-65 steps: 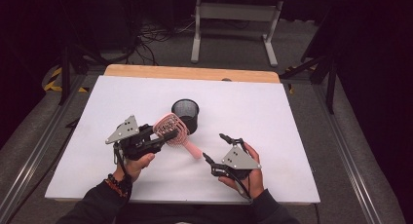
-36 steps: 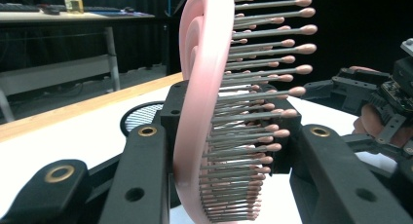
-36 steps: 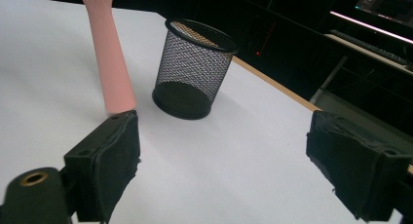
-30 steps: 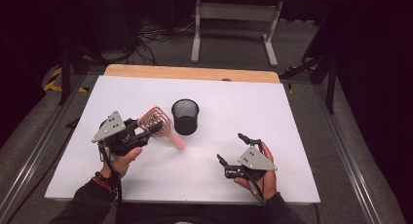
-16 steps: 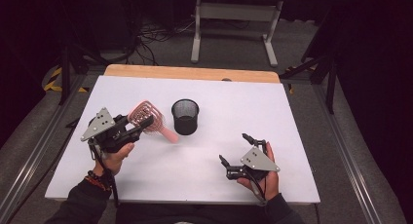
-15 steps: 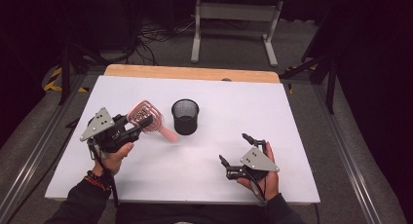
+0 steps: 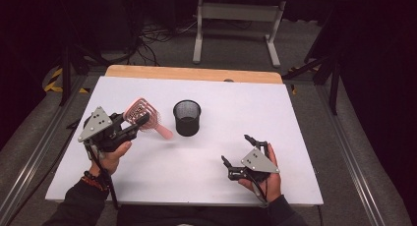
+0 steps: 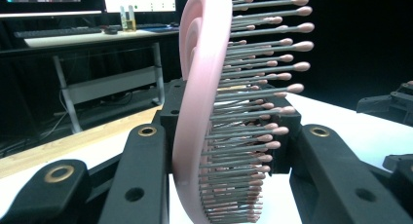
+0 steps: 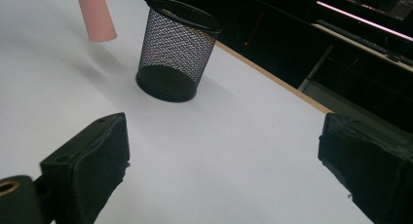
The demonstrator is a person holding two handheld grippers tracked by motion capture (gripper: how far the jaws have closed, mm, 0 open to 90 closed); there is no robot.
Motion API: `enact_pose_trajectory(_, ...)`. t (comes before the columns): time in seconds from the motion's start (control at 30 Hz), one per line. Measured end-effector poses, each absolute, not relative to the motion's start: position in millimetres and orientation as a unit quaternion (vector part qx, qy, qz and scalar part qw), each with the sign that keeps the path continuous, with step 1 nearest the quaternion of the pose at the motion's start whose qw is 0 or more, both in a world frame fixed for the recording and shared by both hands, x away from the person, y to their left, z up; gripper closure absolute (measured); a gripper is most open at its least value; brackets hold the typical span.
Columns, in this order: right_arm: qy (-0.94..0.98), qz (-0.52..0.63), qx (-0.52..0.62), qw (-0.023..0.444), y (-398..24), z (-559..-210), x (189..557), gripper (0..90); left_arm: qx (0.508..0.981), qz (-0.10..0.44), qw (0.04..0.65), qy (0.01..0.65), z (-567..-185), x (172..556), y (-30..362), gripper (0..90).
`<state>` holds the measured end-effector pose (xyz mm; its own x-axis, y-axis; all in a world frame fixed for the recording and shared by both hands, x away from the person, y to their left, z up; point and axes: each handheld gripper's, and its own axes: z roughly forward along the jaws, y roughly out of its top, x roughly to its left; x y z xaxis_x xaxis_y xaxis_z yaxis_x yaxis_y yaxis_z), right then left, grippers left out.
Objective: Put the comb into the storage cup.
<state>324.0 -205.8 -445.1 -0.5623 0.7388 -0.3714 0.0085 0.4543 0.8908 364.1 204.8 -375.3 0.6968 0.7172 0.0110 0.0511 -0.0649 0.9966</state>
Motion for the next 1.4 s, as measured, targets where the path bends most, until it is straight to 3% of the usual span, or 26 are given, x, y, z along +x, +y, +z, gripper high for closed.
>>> enact_pose_trajectory(0.77,0.759,0.452,0.249,0.397,-204.3,-447.4,325.2,5.8,0.691,0.304,0.59,0.286,-374.7,377.7,198.3,62.5)
enact_pose_trajectory(1.4,0.759,0.451,0.252,0.397,-205.0,-447.4,325.6,6.2,0.684,0.332,0.589,0.273,-349.8,381.9,190.1,62.6)
